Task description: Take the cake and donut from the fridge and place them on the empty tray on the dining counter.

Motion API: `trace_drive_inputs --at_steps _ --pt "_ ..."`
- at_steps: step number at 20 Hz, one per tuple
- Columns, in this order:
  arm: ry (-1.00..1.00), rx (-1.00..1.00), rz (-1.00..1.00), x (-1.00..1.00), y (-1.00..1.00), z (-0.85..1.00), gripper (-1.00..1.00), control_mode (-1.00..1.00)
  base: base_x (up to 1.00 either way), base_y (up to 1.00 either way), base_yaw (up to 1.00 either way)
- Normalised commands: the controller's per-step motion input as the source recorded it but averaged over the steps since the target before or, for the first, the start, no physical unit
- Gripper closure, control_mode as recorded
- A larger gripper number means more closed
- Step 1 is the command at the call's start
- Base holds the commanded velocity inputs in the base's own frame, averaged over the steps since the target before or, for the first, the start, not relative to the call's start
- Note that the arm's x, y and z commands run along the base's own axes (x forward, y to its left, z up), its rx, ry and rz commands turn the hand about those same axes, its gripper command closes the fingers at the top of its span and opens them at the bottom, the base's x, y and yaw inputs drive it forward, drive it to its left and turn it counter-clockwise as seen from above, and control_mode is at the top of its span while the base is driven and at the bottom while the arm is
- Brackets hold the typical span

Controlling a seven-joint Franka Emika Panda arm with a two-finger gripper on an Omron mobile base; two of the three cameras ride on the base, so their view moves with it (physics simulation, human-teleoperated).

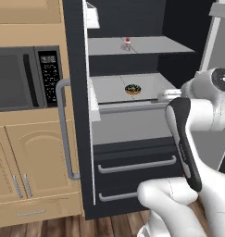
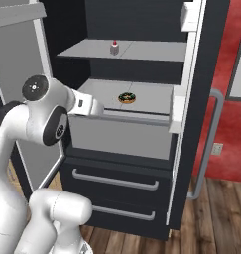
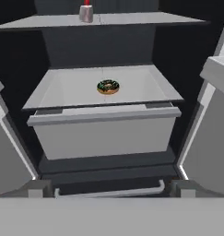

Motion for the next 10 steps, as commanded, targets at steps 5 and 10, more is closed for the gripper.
trace_drive_inputs --at_steps 5,10 --pt "-0.13 -0.06 0.04 -0.04 0.00 0.45 -1.00 -1.00 0.00 0.00 0.00" --pt "-0.08 0.00 0.08 0.09 0.00 0.30 -1.00 1.00 0.12 0.00 0.01"
